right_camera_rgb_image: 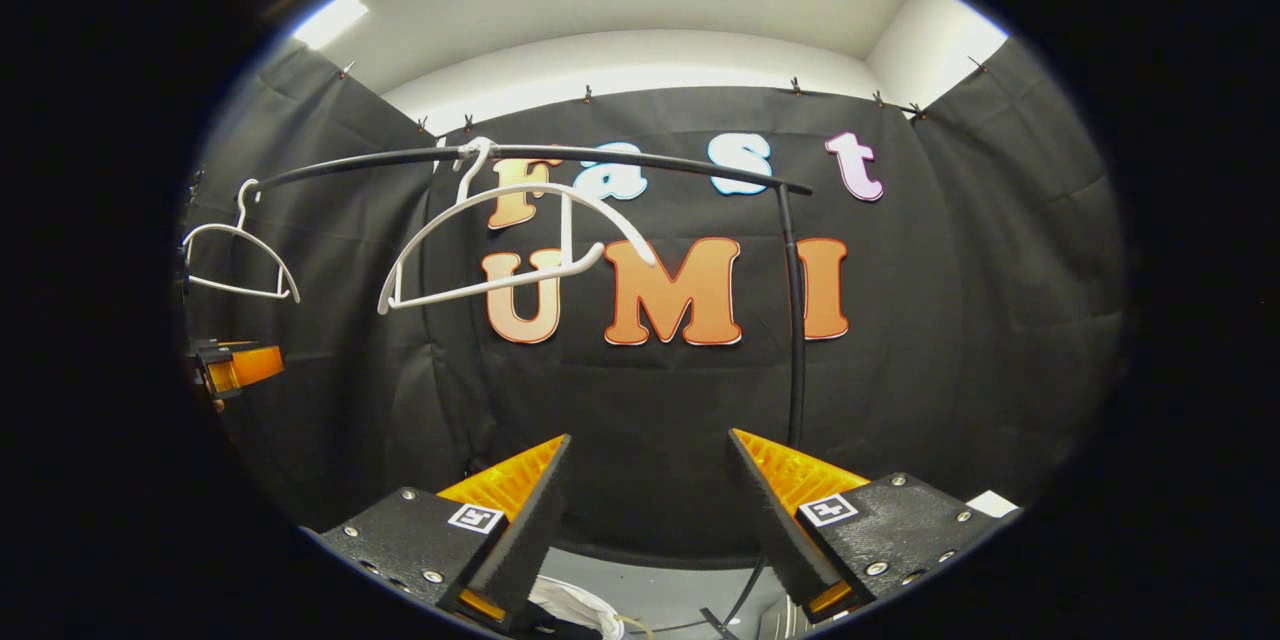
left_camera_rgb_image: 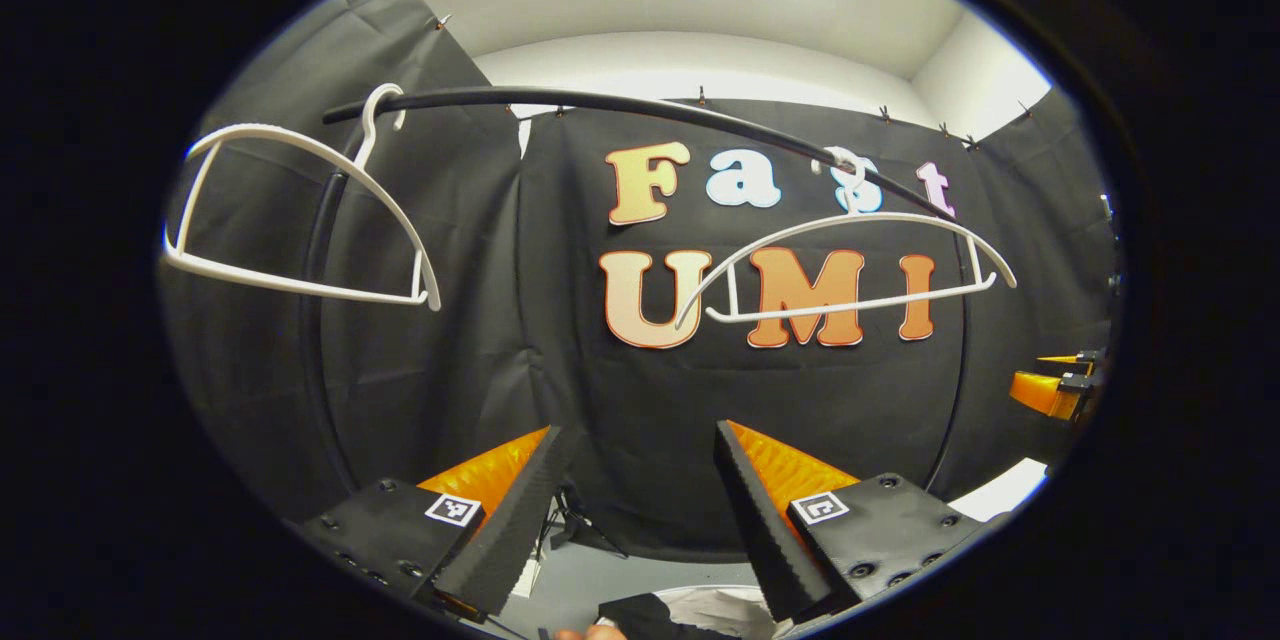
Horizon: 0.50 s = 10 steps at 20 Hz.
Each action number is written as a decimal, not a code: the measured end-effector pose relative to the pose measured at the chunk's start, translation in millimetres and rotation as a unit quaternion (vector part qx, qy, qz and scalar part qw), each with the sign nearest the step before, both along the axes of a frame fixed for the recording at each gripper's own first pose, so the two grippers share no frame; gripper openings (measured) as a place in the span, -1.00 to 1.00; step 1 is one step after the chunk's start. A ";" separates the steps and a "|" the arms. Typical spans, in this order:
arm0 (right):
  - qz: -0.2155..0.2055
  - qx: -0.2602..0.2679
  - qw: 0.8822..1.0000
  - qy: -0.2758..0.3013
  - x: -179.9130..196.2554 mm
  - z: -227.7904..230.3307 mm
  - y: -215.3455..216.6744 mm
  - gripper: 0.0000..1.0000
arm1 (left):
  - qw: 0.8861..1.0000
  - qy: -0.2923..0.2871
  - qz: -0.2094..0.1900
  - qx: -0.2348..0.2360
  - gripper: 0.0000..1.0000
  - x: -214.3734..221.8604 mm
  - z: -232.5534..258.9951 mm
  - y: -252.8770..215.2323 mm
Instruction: Grasp the clothes on the hanger with both hands and then place them into the laundry hamper below.
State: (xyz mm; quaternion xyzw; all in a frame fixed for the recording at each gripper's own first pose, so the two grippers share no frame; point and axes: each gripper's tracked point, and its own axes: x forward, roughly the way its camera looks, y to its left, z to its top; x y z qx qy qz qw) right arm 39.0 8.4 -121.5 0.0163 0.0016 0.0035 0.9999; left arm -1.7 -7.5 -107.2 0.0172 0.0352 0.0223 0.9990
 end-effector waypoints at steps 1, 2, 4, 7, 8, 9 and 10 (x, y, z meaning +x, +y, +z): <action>0.001 -0.001 1.000 0.000 -1.1 3.4 1.6 0.84 | 1.000 -0.001 0.001 0.000 0.87 0.5 0.5 -0.3; 0.001 -0.002 1.000 0.000 -1.2 3.1 1.3 0.84 | 1.000 -0.001 0.001 0.001 0.87 0.5 -0.1 -0.5; 0.004 -0.002 1.000 0.000 -1.4 3.0 2.9 0.84 | 1.000 -0.002 0.003 0.004 0.87 0.4 -1.2 0.1; 0.008 -0.002 1.000 -0.001 -1.3 1.2 3.9 0.84 | 1.000 0.000 0.005 0.007 0.87 0.9 -2.8 -0.6; 0.008 -0.004 1.000 0.000 -1.8 1.5 4.2 0.84 | 1.000 0.000 0.005 0.008 0.87 0.8 -2.9 -0.5; 0.008 -0.005 1.000 0.000 -1.3 0.3 4.5 0.84 | 1.000 -0.001 0.006 0.007 0.87 1.1 -3.0 -0.3; 0.008 -0.005 1.000 0.000 -1.1 0.1 4.7 0.84 | 1.000 -0.001 0.006 0.007 0.87 1.2 -2.1 0.2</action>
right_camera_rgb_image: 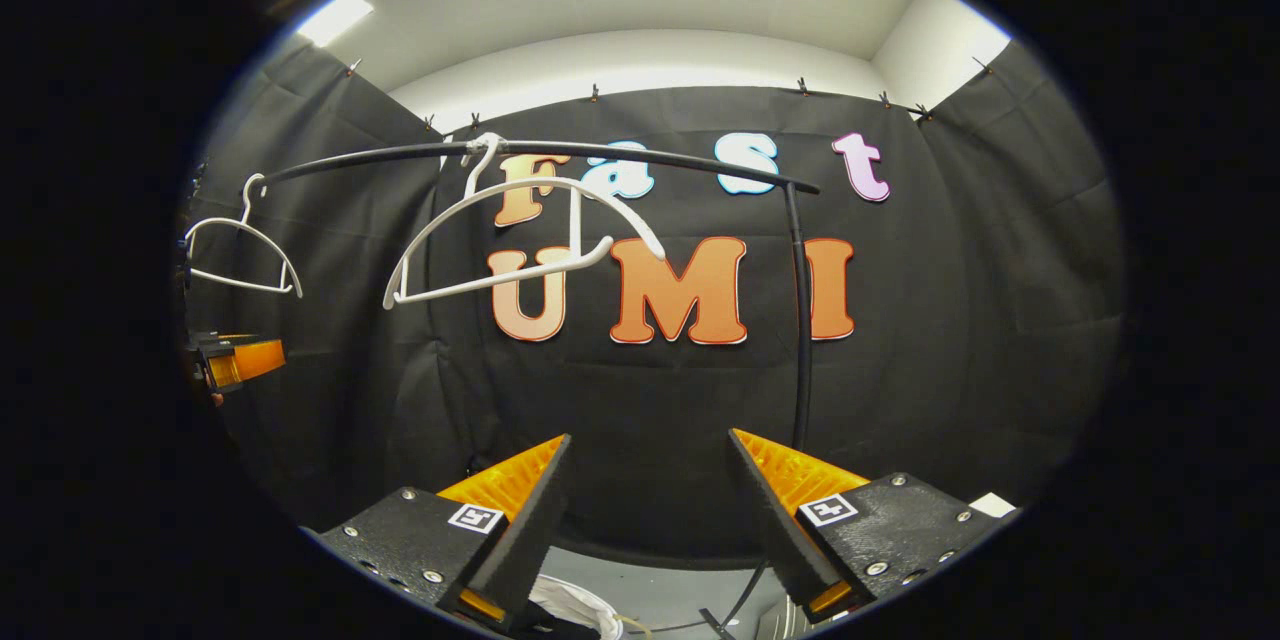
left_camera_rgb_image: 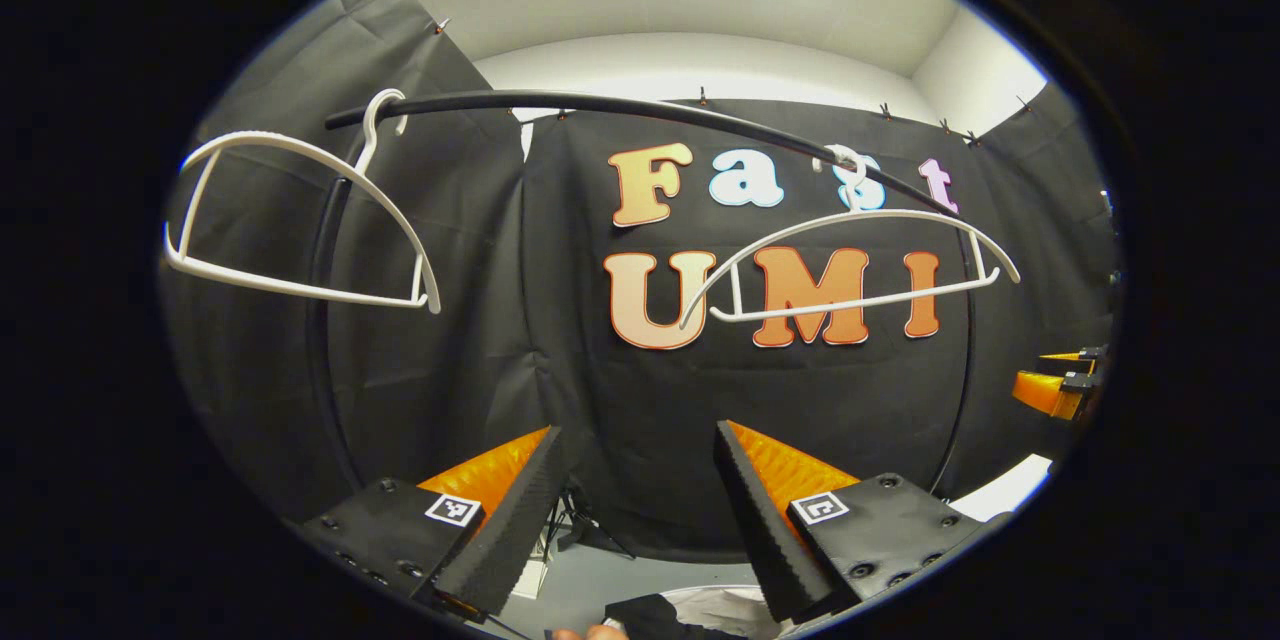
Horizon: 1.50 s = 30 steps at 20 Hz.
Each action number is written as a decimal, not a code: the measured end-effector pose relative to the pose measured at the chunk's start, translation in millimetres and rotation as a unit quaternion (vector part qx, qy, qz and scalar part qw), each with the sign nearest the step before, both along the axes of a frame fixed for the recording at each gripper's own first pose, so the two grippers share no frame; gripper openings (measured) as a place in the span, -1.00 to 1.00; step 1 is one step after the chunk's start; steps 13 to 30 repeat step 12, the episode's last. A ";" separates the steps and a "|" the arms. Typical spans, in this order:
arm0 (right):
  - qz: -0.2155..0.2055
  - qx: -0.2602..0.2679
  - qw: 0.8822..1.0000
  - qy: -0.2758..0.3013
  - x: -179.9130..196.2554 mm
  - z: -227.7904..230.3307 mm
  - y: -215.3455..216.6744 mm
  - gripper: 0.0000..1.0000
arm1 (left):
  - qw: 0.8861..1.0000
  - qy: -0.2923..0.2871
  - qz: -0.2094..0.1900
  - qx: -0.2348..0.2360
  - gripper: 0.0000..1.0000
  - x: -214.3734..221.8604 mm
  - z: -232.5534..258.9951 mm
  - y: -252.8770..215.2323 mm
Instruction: Grasp the clothes on the hanger with both hands and then place them into the laundry hamper below.
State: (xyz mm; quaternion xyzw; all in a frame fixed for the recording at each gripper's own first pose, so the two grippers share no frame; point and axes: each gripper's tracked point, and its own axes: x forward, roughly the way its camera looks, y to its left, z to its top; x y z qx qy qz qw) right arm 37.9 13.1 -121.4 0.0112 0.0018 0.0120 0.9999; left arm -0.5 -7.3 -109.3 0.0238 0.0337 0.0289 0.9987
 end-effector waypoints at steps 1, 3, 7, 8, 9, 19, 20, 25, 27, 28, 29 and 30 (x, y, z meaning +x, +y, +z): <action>0.000 0.000 1.000 0.000 0.7 -0.2 0.1 0.84 | 1.000 -0.001 0.000 0.000 0.87 -0.3 -0.2 1.5; 0.001 0.000 1.000 0.001 0.8 -2.3 0.6 0.84 | 1.000 -0.001 0.001 0.000 0.87 -2.5 1.0 3.1; 0.004 0.001 1.000 0.007 2.1 -7.0 3.4 0.84 | 1.000 0.001 0.001 0.001 0.87 -2.7 -1.6 3.1; 0.004 0.001 1.000 0.008 2.8 -7.7 4.2 0.84 | 1.000 0.001 0.001 0.001 0.87 -2.7 -2.4 2.8; 0.005 0.001 1.000 0.009 3.4 -8.4 4.5 0.84 | 1.000 0.002 0.001 0.002 0.87 -2.4 -3.1 3.2; 0.006 0.001 1.000 0.008 2.1 -7.7 6.4 0.84 | 1.000 0.001 0.002 0.001 0.87 -2.9 -1.9 2.7; 0.006 0.001 1.000 0.008 2.1 -7.7 6.4 0.84 | 1.000 0.001 0.002 0.001 0.87 -2.9 -1.9 2.7; 0.006 0.001 1.000 0.008 2.1 -7.7 6.4 0.84 | 1.000 0.001 0.002 0.001 0.87 -2.9 -1.9 2.7; 0.006 0.001 1.000 0.008 2.1 -7.7 6.4 0.84 | 1.000 0.001 0.002 0.001 0.87 -2.9 -1.9 2.7; 0.006 0.001 1.000 0.008 2.1 -7.7 6.4 0.84 | 1.000 0.001 0.002 0.001 0.87 -2.9 -1.9 2.7; 0.006 0.001 1.000 0.008 2.1 -7.7 6.4 0.84 | 1.000 0.001 0.002 0.001 0.87 -2.9 -1.9 2.7; 0.006 0.001 1.000 0.008 2.1 -7.7 6.4 0.84 | 1.000 0.001 0.002 0.001 0.87 -2.9 -1.9 2.7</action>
